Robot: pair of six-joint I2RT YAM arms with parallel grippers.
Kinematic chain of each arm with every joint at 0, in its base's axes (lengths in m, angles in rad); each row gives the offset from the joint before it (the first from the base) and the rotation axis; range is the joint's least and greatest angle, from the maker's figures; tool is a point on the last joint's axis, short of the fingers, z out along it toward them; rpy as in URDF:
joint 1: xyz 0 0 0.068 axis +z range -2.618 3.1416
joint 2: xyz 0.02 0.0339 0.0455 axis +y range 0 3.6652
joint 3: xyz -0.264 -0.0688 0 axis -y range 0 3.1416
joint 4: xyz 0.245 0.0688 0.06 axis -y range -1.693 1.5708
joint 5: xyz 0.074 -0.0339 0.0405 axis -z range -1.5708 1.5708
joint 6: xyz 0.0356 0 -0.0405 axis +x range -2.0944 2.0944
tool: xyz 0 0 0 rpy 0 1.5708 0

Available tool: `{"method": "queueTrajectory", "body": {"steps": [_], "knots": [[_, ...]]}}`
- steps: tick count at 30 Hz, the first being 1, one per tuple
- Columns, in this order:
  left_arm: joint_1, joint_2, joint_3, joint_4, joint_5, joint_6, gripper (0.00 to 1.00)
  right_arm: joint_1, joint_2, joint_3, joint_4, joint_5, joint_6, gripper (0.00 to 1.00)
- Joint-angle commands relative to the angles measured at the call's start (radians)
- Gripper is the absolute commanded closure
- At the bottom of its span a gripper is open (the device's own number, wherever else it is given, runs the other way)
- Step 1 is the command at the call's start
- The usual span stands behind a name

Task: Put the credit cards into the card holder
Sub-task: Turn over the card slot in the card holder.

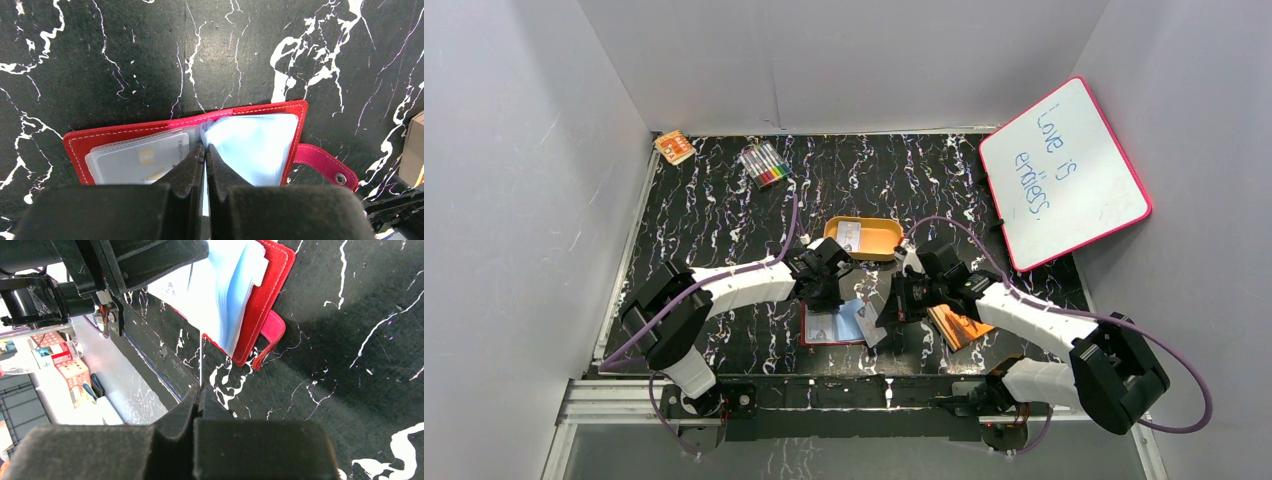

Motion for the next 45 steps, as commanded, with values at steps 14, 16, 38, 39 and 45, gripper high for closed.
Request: {"method": "queueTrajectory", "body": {"steps": [14, 16, 38, 39, 45], "knots": [[-0.006, -0.024, -0.043, -0.043, -0.026, -0.002, 1.0, 0.004, -0.024, 0.009, 0.057, 0.044, 0.022, 1.0], [-0.006, -0.026, -0.045, -0.042, -0.026, -0.004, 1.0, 0.004, -0.034, 0.014, 0.06, 0.059, 0.025, 1.0], [-0.006, -0.031, -0.048, -0.039, -0.02, -0.01, 1.0, 0.004, 0.069, 0.005, 0.098, -0.013, 0.026, 1.0], [-0.006, -0.032, -0.048, -0.038, -0.021, -0.008, 1.0, 0.005, 0.073, 0.004, 0.106, -0.017, 0.026, 1.0], [-0.006, -0.032, -0.044, -0.039, -0.019, -0.003, 1.0, 0.005, 0.114, 0.006, 0.135, -0.05, 0.026, 1.0]]}}
